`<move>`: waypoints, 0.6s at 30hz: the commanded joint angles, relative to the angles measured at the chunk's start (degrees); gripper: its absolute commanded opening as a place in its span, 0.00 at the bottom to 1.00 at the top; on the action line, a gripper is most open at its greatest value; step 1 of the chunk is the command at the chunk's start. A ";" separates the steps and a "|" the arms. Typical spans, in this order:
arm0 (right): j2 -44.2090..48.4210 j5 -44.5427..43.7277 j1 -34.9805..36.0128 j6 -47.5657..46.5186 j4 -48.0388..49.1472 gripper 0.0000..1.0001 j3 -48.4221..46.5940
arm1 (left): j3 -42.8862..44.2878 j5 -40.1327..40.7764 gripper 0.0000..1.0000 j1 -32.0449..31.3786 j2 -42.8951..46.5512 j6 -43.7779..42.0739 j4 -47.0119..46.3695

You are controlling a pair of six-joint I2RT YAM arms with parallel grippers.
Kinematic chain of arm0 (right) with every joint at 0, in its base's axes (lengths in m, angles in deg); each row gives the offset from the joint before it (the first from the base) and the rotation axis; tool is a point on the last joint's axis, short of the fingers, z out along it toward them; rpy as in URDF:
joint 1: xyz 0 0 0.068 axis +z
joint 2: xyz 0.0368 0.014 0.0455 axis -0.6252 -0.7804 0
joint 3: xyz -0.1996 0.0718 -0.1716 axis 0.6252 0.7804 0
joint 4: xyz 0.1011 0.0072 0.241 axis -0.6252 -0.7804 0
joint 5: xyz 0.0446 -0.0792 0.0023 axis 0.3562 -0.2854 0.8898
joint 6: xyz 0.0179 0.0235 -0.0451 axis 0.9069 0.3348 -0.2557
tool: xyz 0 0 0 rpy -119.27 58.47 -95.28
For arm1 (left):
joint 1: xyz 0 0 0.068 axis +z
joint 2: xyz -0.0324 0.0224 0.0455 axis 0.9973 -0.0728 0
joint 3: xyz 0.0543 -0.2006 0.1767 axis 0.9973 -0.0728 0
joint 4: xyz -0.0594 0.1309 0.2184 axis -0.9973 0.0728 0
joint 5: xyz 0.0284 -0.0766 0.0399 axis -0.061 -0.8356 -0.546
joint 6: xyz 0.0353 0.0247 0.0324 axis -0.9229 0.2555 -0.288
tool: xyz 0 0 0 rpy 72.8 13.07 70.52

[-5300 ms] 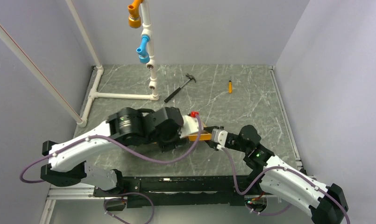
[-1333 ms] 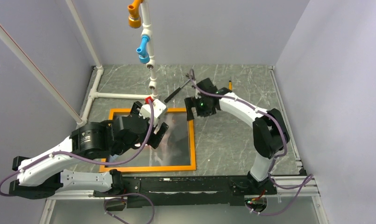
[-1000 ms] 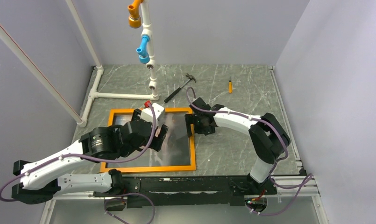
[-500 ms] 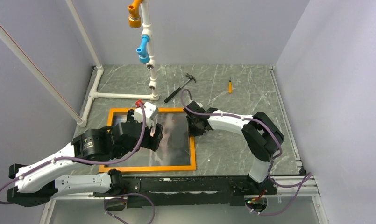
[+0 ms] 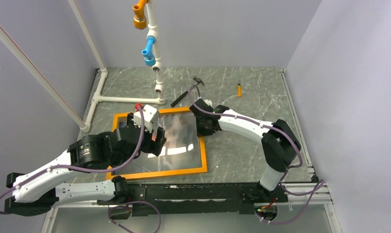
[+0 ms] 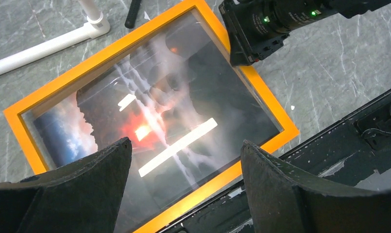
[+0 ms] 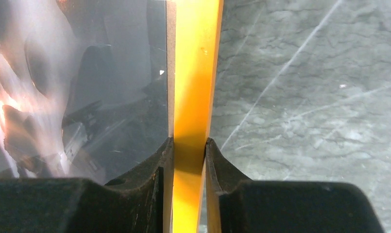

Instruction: Take the photo out of the frame

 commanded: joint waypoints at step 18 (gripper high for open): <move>6.26 -23.10 11.06 0.07 -5.60 0.00 -7.86 | 1.28 4.84 0.85 0.35 6.32 3.63 1.47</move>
